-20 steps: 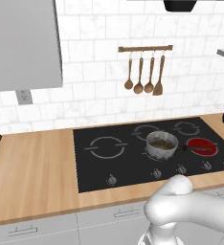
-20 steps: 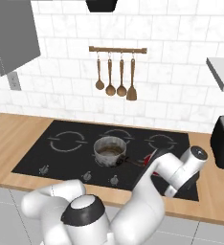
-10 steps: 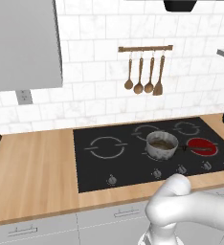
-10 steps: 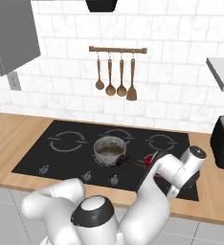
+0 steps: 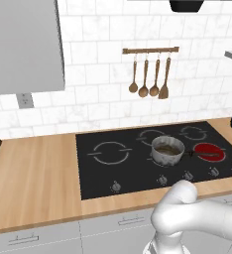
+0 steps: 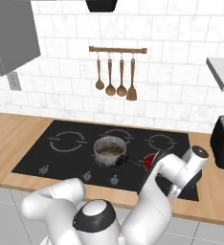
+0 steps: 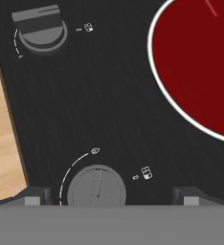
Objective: Turn off the front right burner of the stove.
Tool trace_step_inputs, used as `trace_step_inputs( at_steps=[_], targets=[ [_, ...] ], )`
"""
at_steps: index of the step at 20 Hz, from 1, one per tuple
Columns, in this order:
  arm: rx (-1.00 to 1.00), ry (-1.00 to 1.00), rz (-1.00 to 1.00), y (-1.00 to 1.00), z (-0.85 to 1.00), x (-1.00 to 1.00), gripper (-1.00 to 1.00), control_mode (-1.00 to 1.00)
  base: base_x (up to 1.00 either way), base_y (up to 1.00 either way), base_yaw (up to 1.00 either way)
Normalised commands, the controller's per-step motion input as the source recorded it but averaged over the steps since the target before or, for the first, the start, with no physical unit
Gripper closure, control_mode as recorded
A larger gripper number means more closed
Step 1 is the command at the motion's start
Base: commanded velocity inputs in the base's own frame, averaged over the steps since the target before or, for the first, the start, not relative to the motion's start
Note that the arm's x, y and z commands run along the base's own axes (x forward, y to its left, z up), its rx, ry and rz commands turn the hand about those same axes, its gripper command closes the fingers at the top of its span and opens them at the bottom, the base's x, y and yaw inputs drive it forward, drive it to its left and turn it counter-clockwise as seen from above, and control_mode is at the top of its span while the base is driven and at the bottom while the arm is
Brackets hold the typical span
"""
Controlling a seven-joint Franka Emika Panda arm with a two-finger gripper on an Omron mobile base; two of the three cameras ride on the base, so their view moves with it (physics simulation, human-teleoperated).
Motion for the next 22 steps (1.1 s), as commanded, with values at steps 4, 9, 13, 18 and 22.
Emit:
trace_step_inputs(
  at_steps=[4, 9, 13, 18, 22],
  targets=[
    [0.0, 0.0, 0.0, 0.0, 0.0, 0.0, 1.0, -1.0, 0.0, 0.0, 0.0],
    [0.0, 0.04, 0.0, 0.0, 0.0, 0.0, 1.0, -1.0, 0.0, 0.0, 0.0],
    [0.0, 0.22, -0.06, 0.0, 0.0, 0.08, 1.0, -1.0, 0.0, 0.0, 0.0],
    [0.01, 0.35, -0.21, -0.04, 0.0, 0.04, 1.0, -1.0, 0.0, 0.0, 0.0],
    [0.06, 0.4, -0.38, -0.19, 0.0, 0.0, 1.0, -1.0, 0.0, 0.0, 0.0]
  ],
)
